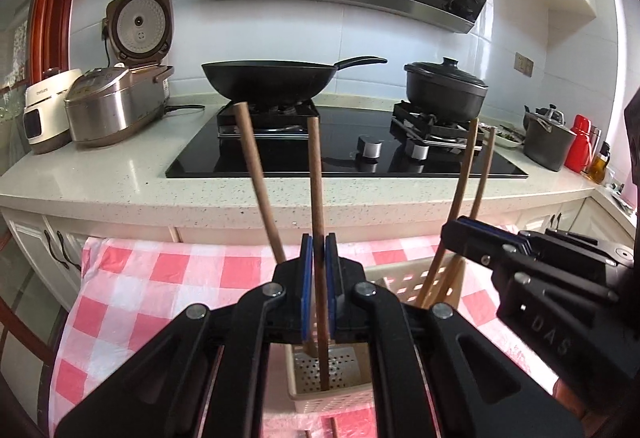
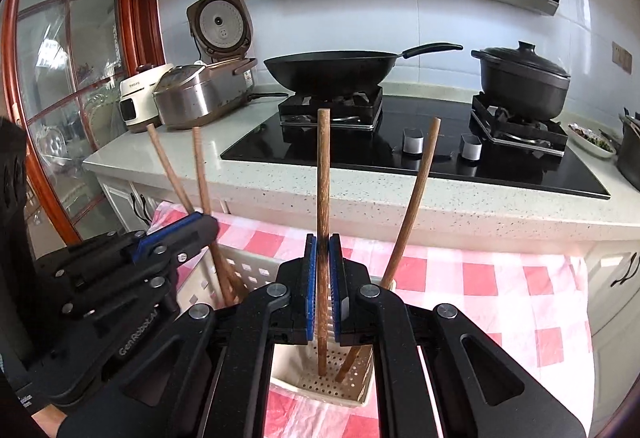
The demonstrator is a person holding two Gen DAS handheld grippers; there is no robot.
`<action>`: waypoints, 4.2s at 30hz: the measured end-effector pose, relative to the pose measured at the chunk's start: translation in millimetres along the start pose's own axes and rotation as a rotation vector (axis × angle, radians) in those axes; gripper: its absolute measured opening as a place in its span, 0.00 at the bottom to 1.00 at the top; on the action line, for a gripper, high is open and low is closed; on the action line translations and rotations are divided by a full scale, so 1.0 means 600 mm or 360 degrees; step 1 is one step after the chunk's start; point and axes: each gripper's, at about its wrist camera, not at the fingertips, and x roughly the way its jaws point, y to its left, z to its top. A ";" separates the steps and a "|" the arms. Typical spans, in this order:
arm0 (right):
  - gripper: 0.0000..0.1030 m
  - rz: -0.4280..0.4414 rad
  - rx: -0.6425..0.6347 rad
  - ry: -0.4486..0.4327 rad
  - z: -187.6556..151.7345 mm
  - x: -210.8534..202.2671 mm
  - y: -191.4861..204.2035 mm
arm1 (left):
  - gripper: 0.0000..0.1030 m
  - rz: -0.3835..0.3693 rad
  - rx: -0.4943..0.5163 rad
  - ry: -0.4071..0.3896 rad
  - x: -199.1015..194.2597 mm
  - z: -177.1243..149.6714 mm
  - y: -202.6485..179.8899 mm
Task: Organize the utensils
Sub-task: 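Lower the chopstick into the basket and open the left tool while the right tool releases its chopstick, then move both open tools back down to the chopsticks on the cloth, then grasp a wooden chopstick with the right tool while the left tool grasps another chopstick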
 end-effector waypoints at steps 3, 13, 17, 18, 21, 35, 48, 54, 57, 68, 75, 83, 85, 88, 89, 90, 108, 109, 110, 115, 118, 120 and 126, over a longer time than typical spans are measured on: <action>0.16 -0.0016 0.0037 -0.0010 -0.006 0.000 -0.009 | 0.22 0.0007 -0.0005 -0.0010 -0.007 -0.006 0.007; 0.37 -0.0013 0.0081 -0.0148 -0.068 -0.092 -0.021 | 0.90 0.0142 -0.0051 -0.0245 -0.118 -0.069 0.035; 0.58 -0.0044 0.0132 -0.0159 -0.134 -0.131 -0.020 | 0.95 0.0187 -0.0091 -0.0274 -0.166 -0.126 0.049; 0.59 -0.0058 0.0157 -0.0148 -0.157 -0.140 -0.021 | 0.95 0.0188 -0.0087 -0.0257 -0.173 -0.140 0.052; 0.63 -0.0102 0.0218 -0.0100 -0.204 -0.154 -0.024 | 0.95 0.0219 -0.0088 -0.0213 -0.197 -0.190 0.057; 0.49 -0.0169 0.0303 0.0118 -0.329 -0.156 -0.023 | 0.95 0.0151 -0.0218 0.0006 -0.241 -0.313 0.084; 0.36 -0.0035 0.0211 0.0227 -0.376 -0.158 0.034 | 0.95 0.0171 -0.0189 0.0049 -0.234 -0.349 0.082; 0.36 -0.0002 0.0160 0.0250 -0.384 -0.156 0.058 | 0.95 0.0194 -0.0177 0.0033 -0.236 -0.353 0.081; 0.36 -0.0008 0.0184 0.0264 -0.388 -0.150 0.059 | 0.95 0.0203 -0.0167 0.0028 -0.237 -0.354 0.080; 0.28 -0.0135 0.0265 0.0397 -0.379 -0.105 0.037 | 0.95 0.0198 -0.0150 0.0042 -0.239 -0.357 0.076; 0.26 -0.0209 0.0224 0.0431 -0.380 -0.091 0.045 | 0.95 0.0180 -0.0179 0.0043 -0.239 -0.359 0.081; 0.26 -0.0262 0.0168 0.0458 -0.376 -0.079 0.056 | 0.95 0.0157 -0.0220 0.0044 -0.239 -0.362 0.091; 0.24 -0.0258 0.0149 0.0476 -0.379 -0.074 0.062 | 0.95 0.0153 -0.0219 0.0041 -0.241 -0.362 0.091; 0.22 -0.0291 0.0100 0.0468 -0.378 -0.071 0.070 | 0.95 0.0147 -0.0226 0.0043 -0.240 -0.362 0.094; 0.21 -0.0285 0.0108 0.0468 -0.377 -0.070 0.067 | 0.95 0.0144 -0.0232 0.0046 -0.240 -0.362 0.095; 0.19 -0.0283 0.0108 0.0469 -0.376 -0.070 0.065 | 0.95 0.0142 -0.0237 0.0049 -0.240 -0.363 0.097; 0.06 -0.0169 0.0176 0.0475 -0.383 -0.090 0.009 | 0.74 0.0068 -0.0023 0.0406 -0.136 -0.347 0.041; 0.06 -0.0163 0.0182 0.0475 -0.383 -0.091 0.007 | 0.72 0.0075 -0.0008 0.0421 -0.127 -0.346 0.037; 0.06 -0.0159 0.0189 0.0474 -0.383 -0.091 0.004 | 0.71 0.0076 0.0006 0.0436 -0.118 -0.344 0.031; 0.06 -0.0128 0.0211 0.0472 -0.383 -0.093 -0.003 | 0.59 0.0091 0.0025 0.0532 -0.074 -0.338 0.016; 0.06 -0.0111 0.0219 0.0473 -0.383 -0.093 -0.006 | 0.49 0.0092 0.0040 0.0558 -0.056 -0.332 0.010; 0.06 -0.0102 0.0225 0.0475 -0.383 -0.094 -0.008 | 0.39 0.0083 0.0054 0.0587 -0.044 -0.329 0.004; 0.07 -0.0097 0.0243 0.0483 -0.382 -0.094 -0.018 | 0.09 0.0069 0.0157 0.0574 -0.042 -0.335 -0.013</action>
